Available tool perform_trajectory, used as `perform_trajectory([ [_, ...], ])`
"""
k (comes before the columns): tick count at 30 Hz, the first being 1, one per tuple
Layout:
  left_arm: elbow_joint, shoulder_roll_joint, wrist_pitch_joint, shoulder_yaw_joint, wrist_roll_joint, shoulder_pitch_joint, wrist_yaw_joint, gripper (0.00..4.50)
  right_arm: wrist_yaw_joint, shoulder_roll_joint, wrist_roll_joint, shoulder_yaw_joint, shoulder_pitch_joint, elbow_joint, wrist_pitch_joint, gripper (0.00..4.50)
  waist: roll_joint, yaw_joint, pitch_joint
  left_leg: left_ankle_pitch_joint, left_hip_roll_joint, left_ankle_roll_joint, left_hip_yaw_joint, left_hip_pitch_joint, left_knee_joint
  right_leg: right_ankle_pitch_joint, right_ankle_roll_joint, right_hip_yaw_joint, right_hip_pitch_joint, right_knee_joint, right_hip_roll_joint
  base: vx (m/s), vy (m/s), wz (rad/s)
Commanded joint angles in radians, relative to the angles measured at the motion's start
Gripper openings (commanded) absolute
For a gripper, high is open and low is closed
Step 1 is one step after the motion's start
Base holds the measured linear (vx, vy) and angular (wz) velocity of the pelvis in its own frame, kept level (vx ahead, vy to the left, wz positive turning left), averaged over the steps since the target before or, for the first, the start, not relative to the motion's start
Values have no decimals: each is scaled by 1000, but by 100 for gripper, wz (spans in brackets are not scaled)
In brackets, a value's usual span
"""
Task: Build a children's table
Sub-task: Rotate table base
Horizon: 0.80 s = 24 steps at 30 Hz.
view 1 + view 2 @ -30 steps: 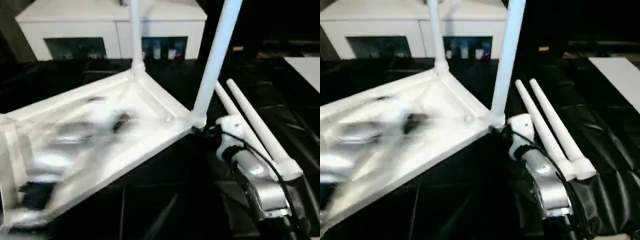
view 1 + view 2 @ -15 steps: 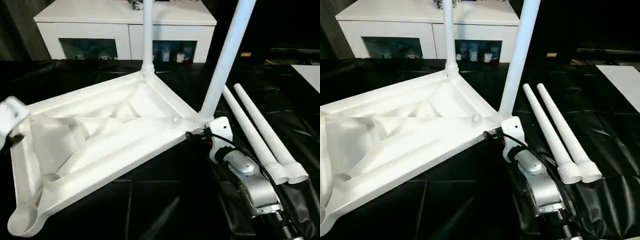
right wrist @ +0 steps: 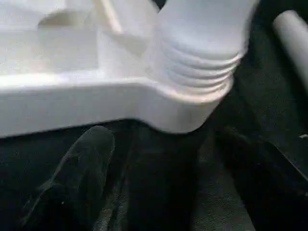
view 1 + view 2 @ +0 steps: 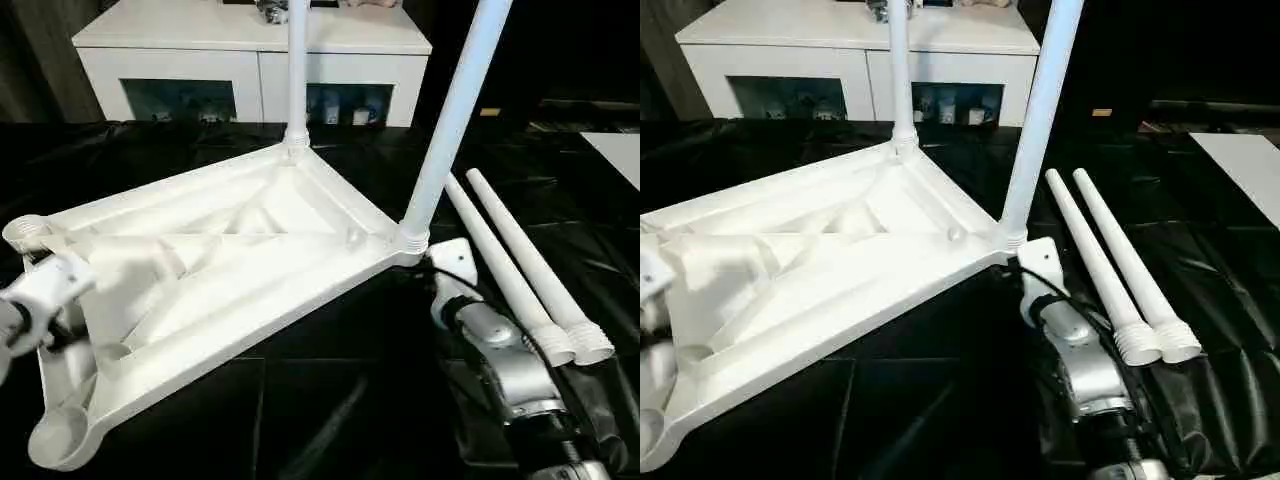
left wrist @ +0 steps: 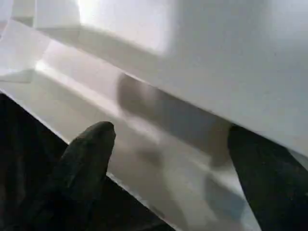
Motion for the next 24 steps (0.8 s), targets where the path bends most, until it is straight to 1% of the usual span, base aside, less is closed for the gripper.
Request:
perform_trajectory([
  [1,-40,-29,6,-44,-33,-3,-27,448,22,22,-13,23,-38,85,-31,384,27,-7,-54,-458,45,-66,-35,39,-88,-336,-182,35,13,-65,-43,0,0,0],
  [2,-50,-35,9,-49,-37,-2,-30,448,32,41,-14,28,-65,141,-64,384,26,-7,-53,-473,45,-67,-36,40,-87,-351,-182,36,14,-67,-45,0,0,0],
  [3,-54,-38,10,-50,-38,-1,-32,448,36,49,-13,30,-76,163,-76,384,27,-8,-50,-490,45,-68,-37,41,-87,-376,-184,36,11,-69,-47,0,0,0],
  [4,-61,-42,11,-50,-41,0,-36,448,40,59,-11,31,-90,189,-88,384,27,-9,-48,-504,45,-68,-38,41,-89,-394,-181,35,13,-70,-47,0,0,0],
  [5,-90,-39,14,-60,-45,12,-52,448,48,83,-9,33,-125,249,-123,384,28,-11,-47,-529,46,-73,-41,45,-90,-428,-172,33,13,-73,-48,0,0,0],
  [6,-96,-38,14,-62,-48,15,-56,448,51,87,-8,33,-130,257,-127,384,26,-12,-48,-539,46,-74,-43,46,-89,-446,-166,33,13,-76,-49,0,0,0],
  [7,-111,-35,14,-66,-52,22,-66,448,58,96,-6,34,-142,276,-138,384,28,-13,-49,-540,46,-74,-44,45,-89,-446,-167,34,13,-75,-52,0,0,0],
  [8,-148,-28,11,-75,-65,42,-91,448,70,111,-5,38,-164,313,-154,384,21,-16,-49,-529,47,-70,-46,39,-90,-444,-168,33,19,-72,-53,0,0,0],
  [9,-178,-24,15,-81,-73,56,-106,448,73,118,-9,44,-174,324,-158,384,20,-18,-48,-524,47,-66,-45,38,-91,-446,-166,34,17,-73,-50,0,0,0],
  [10,-199,-21,20,-85,-78,65,-114,448,75,123,-13,46,-185,340,-166,384,21,-17,-49,-520,48,-66,-45,39,-90,-442,-169,34,17,-71,-52,0,0,0],
  [11,-216,-19,18,-89,-83,73,-122,448,78,128,-15,47,-192,351,-171,384,19,-20,-48,-519,48,-64,-43,38,-91,-438,-172,34,16,-72,-49,0,0,0],
  [12,-249,-23,37,-89,-102,85,-133,448,86,135,-16,49,-202,367,-181,384,21,-18,-49,-514,47,-64,-41,40,-90,-434,-171,35,14,-70,-47,0,0,0],
  [13,-286,-30,32,-96,-121,98,-148,448,95,141,-15,50,-208,376,-190,384,15,-19,-50,-511,48,-63,-39,42,-89,-430,-173,36,13,-70,-48,0,0,0],
  [14,-322,-47,48,-102,-147,107,-159,448,104,145,-14,53,-211,379,-195,384,12,-19,-48,-511,49,-61,-39,40,-89,-434,-173,36,13,-70,-48,0,0,0],
  [15,-346,-59,61,-106,-163,112,-165,448,111,149,-15,52,-216,391,-205,384,14,-17,-48,-501,49,-59,-39,40,-89,-434,-172,36,14,-70,-48,0,0,0],
  [17,-372,-91,59,-133,-168,113,-168,448,117,153,-21,49,-224,422,-230,384,17,-18,-48,-508,48,-62,-36,44,-88,-434,-173,37,9,-71,-46,0,0,0],
  [18,-376,-102,59,-142,-167,110,-167,448,120,155,-23,48,-225,431,-237,384,16,-16,-47,-512,47,-63,-36,43,-88,-446,-165,36,11,-73,-45,0,0,0],
  [19,-378,-104,59,-145,-168,110,-167,448,120,155,-23,49,-225,431,-238,384,15,-16,-47,-514,46,-63,-36,44,-87,-452,-161,36,10,-74,-45,0,0,0],
  [20,-389,-124,62,-169,-173,104,-169,448,126,155,-26,52,-225,436,-245,384,11,-17,-48,-515,45,-60,-37,42,-87,-469,-154,35,12,-75,-46,0,0,0],
  [21,-392,-136,62,-181,-173,97,-166,448,131,155,-25,52,-223,433,-248,384,14,-17,-48,-518,45,-61,-39,43,-88,-480,-147,35,11,-76,-46,0,0,0],
  [22,-394,-145,60,-192,-172,90,-162,448,135,155,-23,53,-222,434,-251,384,15,-17,-48,-521,45,-62,-39,44,-88,-481,-146,35,11,-76,-45,0,0,0],
  [24,-394,-172,56,-212,-176,68,-157,448,145,157,-20,53,-221,433,-256,384,15,-15,-47,-538,44,-63,-38,49,-86,-496,-140,35,5,-81,-43,0,0,0],
])
